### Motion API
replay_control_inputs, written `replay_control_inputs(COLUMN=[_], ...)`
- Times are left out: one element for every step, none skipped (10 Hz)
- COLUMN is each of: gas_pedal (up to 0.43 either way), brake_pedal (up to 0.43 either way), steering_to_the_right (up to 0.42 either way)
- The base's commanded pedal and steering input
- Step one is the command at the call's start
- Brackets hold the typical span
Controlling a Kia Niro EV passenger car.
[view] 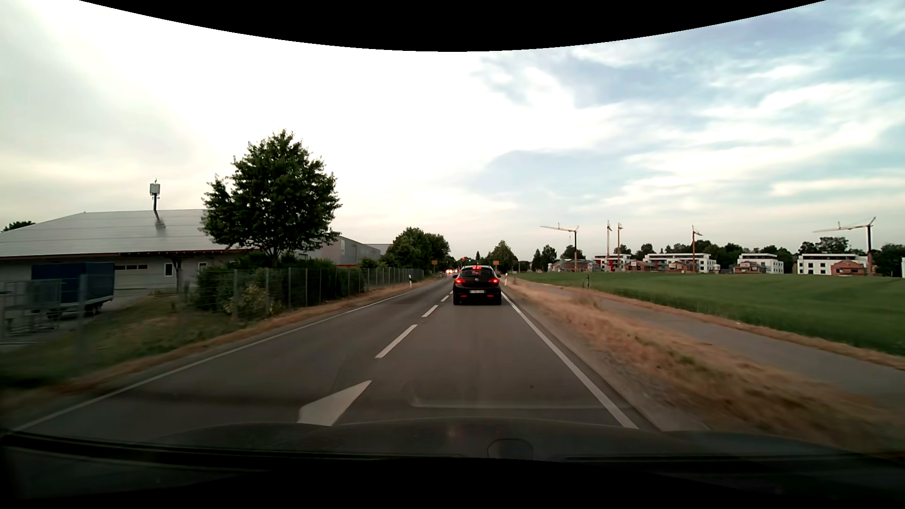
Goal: Follow the waypoints while adhering to traffic rules and regulations
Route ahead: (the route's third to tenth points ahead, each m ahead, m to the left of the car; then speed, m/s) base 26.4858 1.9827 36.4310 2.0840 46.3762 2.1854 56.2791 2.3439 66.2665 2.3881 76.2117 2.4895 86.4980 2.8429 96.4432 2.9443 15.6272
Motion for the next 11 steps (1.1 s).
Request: replay_control_inputs(gas_pedal=[0.0,0.0,0.0,0.0,0.0,0.0,0.0,0.0,0.0,0.0,0.0], brake_pedal=[0.159,0.159,0.165,0.165,0.165,0.165,0.165,0.165,0.165,0.165,0.159], steering_to_the_right=[0.004,0.005,0.004,0.005,0.005,0.004,0.005,0.004,0.004,0.003,0.003])
